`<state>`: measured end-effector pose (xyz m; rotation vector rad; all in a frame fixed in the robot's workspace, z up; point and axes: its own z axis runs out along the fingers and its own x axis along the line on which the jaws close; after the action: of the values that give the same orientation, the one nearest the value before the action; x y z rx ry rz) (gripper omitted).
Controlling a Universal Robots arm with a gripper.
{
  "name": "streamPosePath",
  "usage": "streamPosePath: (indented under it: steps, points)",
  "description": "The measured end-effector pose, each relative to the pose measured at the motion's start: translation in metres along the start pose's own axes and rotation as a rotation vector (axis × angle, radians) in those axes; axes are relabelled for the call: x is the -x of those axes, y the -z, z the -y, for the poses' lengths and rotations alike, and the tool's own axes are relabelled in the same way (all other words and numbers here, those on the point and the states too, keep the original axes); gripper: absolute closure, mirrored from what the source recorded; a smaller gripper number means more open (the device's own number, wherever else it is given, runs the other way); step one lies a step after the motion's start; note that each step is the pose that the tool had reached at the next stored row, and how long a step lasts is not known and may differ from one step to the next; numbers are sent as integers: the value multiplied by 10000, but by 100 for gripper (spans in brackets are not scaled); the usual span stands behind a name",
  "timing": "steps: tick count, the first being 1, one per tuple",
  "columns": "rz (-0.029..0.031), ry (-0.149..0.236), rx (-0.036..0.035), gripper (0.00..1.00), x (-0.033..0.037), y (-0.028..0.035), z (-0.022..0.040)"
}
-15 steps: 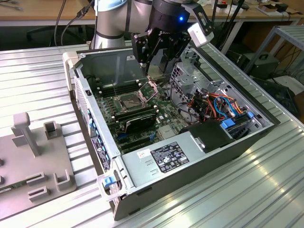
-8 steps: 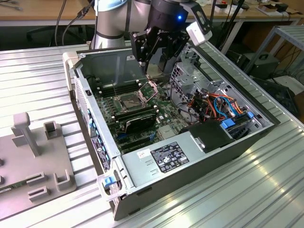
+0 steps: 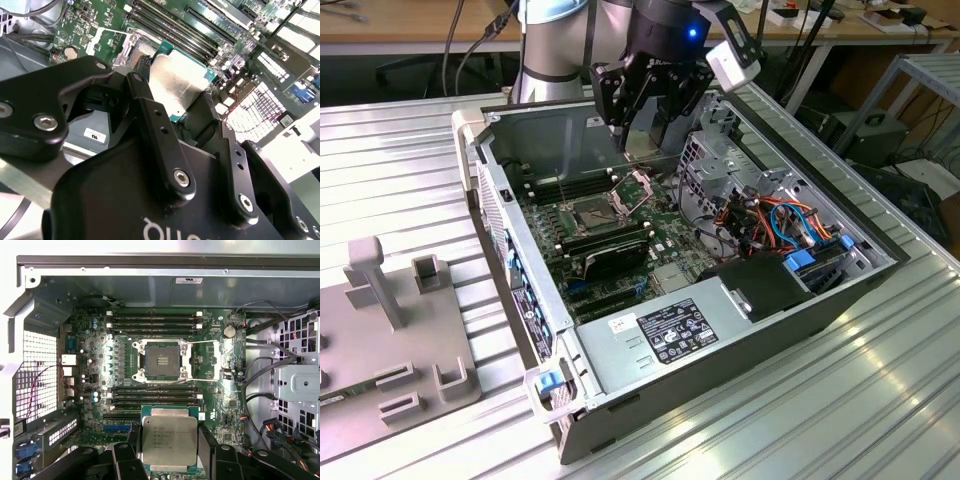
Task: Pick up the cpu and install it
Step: 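Pick up the cpu and move it towards the insertion slot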
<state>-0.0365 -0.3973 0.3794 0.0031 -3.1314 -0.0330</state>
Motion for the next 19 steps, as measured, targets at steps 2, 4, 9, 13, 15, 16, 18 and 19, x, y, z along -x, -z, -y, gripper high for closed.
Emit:
streamPosePath:
  steps: [2, 4, 9, 13, 15, 16, 18, 19]
  points:
    - [0, -2, 0, 45, 0, 0, -1]
    - [-1, -1, 0, 45, 0, 0, -2]
    - [0, -2, 1, 45, 0, -1, -3]
    - [0, -2, 1, 45, 0, -45, -2]
    - [0, -1, 1, 45, 1, -91, -1]
    - [-1, -2, -1, 45, 1, -121, 0]
    - [0, -2, 1, 45, 1, -160, 0]
    - [-1, -2, 0, 45, 1, -178, 1]
